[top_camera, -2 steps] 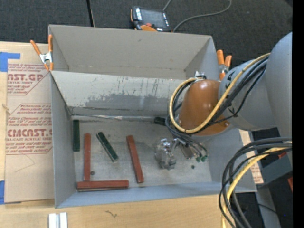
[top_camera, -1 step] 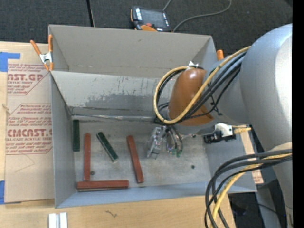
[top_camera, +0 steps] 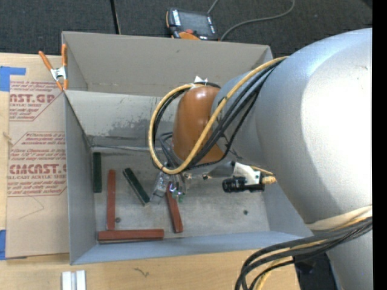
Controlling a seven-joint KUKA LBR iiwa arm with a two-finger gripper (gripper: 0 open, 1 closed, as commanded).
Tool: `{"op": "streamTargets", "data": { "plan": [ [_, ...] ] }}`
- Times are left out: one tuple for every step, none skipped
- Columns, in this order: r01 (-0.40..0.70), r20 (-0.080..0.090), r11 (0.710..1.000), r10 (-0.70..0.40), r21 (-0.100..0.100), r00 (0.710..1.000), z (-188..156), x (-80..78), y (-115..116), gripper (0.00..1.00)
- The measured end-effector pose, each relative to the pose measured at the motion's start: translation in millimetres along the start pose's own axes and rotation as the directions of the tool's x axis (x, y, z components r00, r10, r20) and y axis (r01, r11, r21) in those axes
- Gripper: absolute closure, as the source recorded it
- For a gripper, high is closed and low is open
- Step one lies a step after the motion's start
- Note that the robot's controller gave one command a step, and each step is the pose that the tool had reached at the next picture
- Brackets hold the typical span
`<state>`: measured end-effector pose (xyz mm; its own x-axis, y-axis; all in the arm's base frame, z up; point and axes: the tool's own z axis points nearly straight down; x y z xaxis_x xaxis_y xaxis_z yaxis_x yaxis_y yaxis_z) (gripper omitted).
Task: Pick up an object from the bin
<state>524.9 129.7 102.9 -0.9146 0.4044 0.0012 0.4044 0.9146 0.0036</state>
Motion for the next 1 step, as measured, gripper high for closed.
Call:
{"op": "streamTargets", "data": {
  "plan": [
    [-0.005, 0.002, 1.0, 0.005, 0.005, 1.0, 0.4, -2.6, -4.3, 0.0]
  ]
}}
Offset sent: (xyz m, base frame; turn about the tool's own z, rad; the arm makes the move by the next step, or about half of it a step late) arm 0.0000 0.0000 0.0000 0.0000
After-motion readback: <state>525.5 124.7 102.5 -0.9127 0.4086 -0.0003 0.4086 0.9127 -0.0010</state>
